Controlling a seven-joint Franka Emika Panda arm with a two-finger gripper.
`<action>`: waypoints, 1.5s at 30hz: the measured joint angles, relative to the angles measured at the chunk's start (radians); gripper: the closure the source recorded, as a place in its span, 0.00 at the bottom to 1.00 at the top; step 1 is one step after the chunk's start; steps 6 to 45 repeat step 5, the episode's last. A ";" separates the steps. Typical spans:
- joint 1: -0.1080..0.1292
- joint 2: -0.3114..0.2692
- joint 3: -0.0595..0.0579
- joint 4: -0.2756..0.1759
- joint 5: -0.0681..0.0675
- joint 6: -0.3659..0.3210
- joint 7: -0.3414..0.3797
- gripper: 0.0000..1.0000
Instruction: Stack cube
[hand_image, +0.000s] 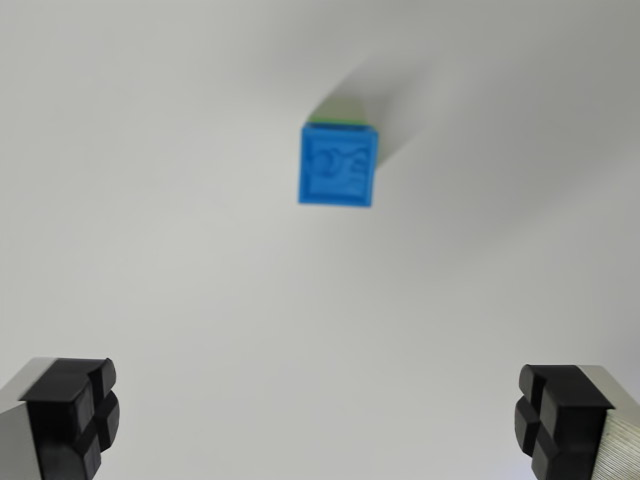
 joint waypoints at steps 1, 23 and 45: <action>0.000 0.000 0.000 0.000 0.000 0.000 0.000 0.00; 0.000 0.000 0.000 0.000 0.000 0.000 0.000 0.00; 0.000 0.000 0.000 0.000 0.000 0.000 0.000 0.00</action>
